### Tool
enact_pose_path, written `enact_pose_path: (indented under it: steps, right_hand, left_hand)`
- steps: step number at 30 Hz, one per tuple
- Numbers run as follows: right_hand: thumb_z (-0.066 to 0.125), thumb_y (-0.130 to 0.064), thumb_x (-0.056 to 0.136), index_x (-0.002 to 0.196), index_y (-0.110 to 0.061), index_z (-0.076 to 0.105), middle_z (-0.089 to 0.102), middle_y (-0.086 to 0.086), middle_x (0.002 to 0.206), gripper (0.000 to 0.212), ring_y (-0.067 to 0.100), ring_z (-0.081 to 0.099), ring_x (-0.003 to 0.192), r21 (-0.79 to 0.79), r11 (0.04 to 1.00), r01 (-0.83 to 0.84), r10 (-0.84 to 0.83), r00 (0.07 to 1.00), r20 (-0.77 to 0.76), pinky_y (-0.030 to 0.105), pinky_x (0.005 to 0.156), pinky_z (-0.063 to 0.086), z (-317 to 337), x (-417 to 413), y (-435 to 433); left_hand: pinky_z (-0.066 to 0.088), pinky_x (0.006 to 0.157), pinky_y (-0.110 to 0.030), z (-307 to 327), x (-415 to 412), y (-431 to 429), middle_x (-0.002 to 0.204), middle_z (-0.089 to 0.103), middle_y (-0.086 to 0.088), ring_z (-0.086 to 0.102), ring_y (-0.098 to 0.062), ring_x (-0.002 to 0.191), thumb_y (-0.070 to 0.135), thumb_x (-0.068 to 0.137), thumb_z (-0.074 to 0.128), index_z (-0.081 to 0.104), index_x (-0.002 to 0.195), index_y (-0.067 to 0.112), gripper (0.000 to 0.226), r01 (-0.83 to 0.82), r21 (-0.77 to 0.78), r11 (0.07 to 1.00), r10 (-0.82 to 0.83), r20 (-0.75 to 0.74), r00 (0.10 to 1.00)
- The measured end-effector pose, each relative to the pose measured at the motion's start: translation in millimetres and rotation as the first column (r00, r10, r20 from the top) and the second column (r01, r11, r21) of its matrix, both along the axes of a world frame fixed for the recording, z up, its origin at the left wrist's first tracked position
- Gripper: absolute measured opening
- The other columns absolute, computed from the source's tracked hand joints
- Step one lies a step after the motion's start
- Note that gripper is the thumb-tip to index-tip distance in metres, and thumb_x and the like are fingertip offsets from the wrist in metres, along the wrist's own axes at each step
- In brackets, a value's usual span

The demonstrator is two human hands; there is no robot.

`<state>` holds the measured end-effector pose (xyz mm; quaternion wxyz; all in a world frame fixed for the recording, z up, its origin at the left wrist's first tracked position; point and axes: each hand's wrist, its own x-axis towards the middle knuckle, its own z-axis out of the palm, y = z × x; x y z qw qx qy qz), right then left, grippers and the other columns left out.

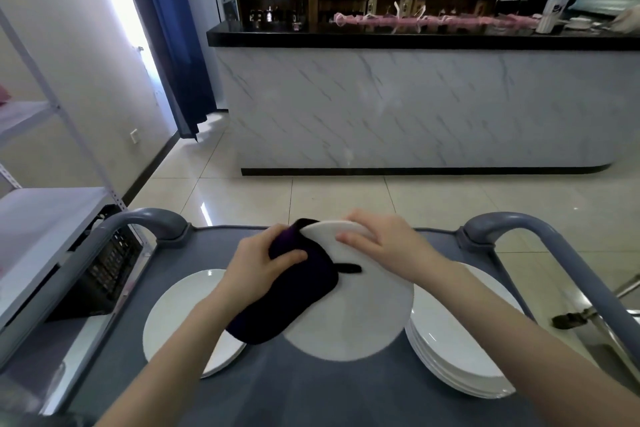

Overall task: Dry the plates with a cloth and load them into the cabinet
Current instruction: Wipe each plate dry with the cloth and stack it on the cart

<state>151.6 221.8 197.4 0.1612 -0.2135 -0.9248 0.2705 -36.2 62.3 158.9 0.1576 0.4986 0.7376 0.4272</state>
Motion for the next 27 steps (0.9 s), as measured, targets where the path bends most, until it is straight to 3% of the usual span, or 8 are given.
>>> enact_pose_path:
  steps: [3, 6, 10, 15, 19, 21, 23, 27]
  right_hand:
    - [0.055, -0.039, 0.099, 0.07, -0.037, 0.048, 0.051, -0.014, 0.064, 0.03, -0.002, 0.048, 0.066, -0.081, 0.997, -0.021, 0.011, 0.993, -0.117, 0.023, 0.063, 0.035, -14.2, -2.9, -11.1]
    - [0.057, -0.037, 0.098, 0.078, -0.046, 0.06, 0.062, -0.021, 0.071, 0.022, -0.002, 0.057, 0.071, -0.177, 0.983, 0.038, -0.086, 0.958, -0.273, 0.014, 0.066, 0.04, -24.2, -1.4, -19.5]
    - [0.06, -0.031, 0.098, 0.085, -0.04, 0.068, 0.067, -0.022, 0.075, 0.018, -0.003, 0.06, 0.075, -0.278, 0.952, 0.127, -0.224, 0.909, -0.352, 0.008, 0.067, 0.04, -31.5, 0.7, -24.7]
    - [0.057, -0.032, 0.099, 0.073, -0.007, 0.054, 0.042, -0.007, 0.062, 0.037, 0.007, 0.035, 0.061, -0.47, 0.818, 0.33, -0.549, 0.691, -0.47, 0.021, 0.057, 0.032, -38.8, 2.6, -22.3]
    - [0.053, -0.035, 0.101, 0.066, -0.021, 0.049, 0.042, -0.015, 0.057, 0.038, 0.003, 0.035, 0.058, -0.634, 0.651, 0.417, -0.753, 0.461, -0.47, 0.014, 0.055, 0.033, -46.8, -11.0, -36.4]
    - [0.05, -0.036, 0.102, 0.066, -0.03, 0.05, 0.047, -0.019, 0.056, 0.037, 0.001, 0.04, 0.058, -0.684, 0.594, 0.424, -0.799, 0.411, -0.439, 0.015, 0.058, 0.036, -50.1, -14.5, -38.5]
    - [0.049, -0.035, 0.103, 0.06, -0.035, 0.044, 0.043, -0.017, 0.054, 0.043, 0.003, 0.036, 0.055, -0.638, 0.628, 0.444, -0.772, 0.456, -0.442, 0.015, 0.054, 0.034, -51.0, -11.5, -36.2]
    - [0.053, -0.031, 0.101, 0.059, -0.031, 0.034, 0.032, -0.013, 0.054, 0.046, 0.005, 0.028, 0.054, -0.498, 0.775, 0.389, -0.619, 0.625, -0.475, 0.017, 0.05, 0.028, -43.9, 9.9, -21.3]
  left_hand:
    - [0.041, 0.065, -0.006, -1.9, -1.7, 2.0, 0.084, 0.065, 0.026, 0.06, 0.005, 0.082, 0.034, 0.084, 0.074, 0.059, 0.091, 0.046, 0.02, 0.045, 0.003, 0.999, -0.045, -0.001, 0.999]
    - [0.045, 0.067, -0.015, -10.2, -0.7, 3.5, 0.084, 0.067, 0.021, 0.062, 0.0, 0.078, 0.033, 0.085, 0.074, 0.062, 0.09, 0.041, 0.015, -0.072, 0.081, 0.994, 0.061, 0.129, 0.99]
    - [0.053, 0.068, -0.024, -20.1, 0.9, 2.2, 0.085, 0.072, 0.015, 0.066, -0.003, 0.078, 0.032, 0.086, 0.072, 0.067, 0.088, 0.04, 0.01, -0.218, 0.109, 0.97, 0.175, 0.314, 0.933]
    - [0.059, 0.076, -0.034, -42.0, 26.3, -2.7, 0.093, 0.076, 0.005, 0.072, -0.017, 0.089, 0.031, 0.09, 0.069, 0.071, 0.095, 0.031, 0.005, -0.449, 0.1, 0.888, 0.253, 0.709, 0.658]
    - [0.057, 0.077, -0.033, -54.2, 64.4, 7.5, 0.095, 0.076, 0.007, 0.072, -0.013, 0.089, 0.034, 0.09, 0.068, 0.069, 0.104, 0.026, 0.016, -0.571, 0.046, 0.82, 0.27, 0.848, 0.455]
    - [0.057, 0.08, -0.033, -57.7, 76.9, 10.9, 0.097, 0.076, 0.007, 0.072, -0.011, 0.09, 0.035, 0.09, 0.069, 0.068, 0.106, 0.026, 0.019, -0.585, 0.015, 0.811, 0.276, 0.871, 0.406]
    - [0.057, 0.079, -0.032, -58.7, 75.5, 10.1, 0.095, 0.076, 0.009, 0.072, -0.011, 0.089, 0.034, 0.09, 0.069, 0.069, 0.105, 0.026, 0.017, -0.56, 0.006, 0.829, 0.29, 0.85, 0.439]
    - [0.058, 0.077, -0.034, -55.1, 49.3, 1.3, 0.091, 0.075, 0.008, 0.072, -0.014, 0.088, 0.031, 0.087, 0.072, 0.07, 0.097, 0.026, 0.012, -0.44, 0.034, 0.897, 0.299, 0.687, 0.663]
